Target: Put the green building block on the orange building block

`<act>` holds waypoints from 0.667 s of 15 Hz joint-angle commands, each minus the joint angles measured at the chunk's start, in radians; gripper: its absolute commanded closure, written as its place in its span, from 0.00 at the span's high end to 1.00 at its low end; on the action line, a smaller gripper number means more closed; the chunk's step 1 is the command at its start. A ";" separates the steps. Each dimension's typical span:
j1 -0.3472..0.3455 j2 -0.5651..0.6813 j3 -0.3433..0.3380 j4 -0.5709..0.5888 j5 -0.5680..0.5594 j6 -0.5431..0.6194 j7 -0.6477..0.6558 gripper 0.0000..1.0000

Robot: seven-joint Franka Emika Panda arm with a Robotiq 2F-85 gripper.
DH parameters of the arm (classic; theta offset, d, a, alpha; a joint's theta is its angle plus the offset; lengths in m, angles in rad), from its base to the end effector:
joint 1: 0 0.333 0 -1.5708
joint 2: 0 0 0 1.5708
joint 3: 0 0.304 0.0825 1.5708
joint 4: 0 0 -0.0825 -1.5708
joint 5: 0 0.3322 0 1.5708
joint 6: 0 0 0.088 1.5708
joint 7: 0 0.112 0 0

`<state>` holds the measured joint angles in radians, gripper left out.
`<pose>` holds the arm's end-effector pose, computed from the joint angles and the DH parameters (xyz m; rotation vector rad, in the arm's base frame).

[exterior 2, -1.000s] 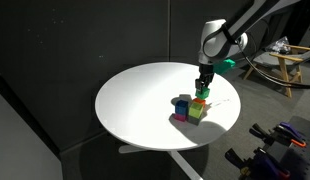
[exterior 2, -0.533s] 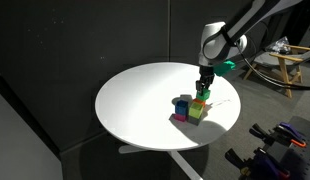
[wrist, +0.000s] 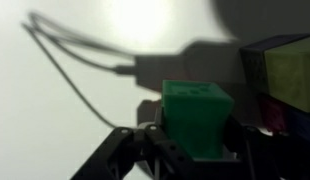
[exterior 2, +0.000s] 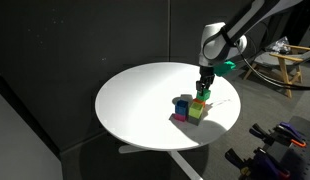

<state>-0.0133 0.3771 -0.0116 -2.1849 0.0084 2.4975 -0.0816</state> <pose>0.5200 -0.0130 0.2351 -3.1350 -0.0792 0.1009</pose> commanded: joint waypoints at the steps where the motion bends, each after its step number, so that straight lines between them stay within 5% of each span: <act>1: -0.004 0.013 -0.001 0.033 -0.015 -0.016 0.006 0.27; 10: -0.003 0.025 -0.002 0.045 -0.017 -0.015 0.006 0.27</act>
<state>-0.0133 0.3919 -0.0116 -2.1649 0.0084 2.4975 -0.0816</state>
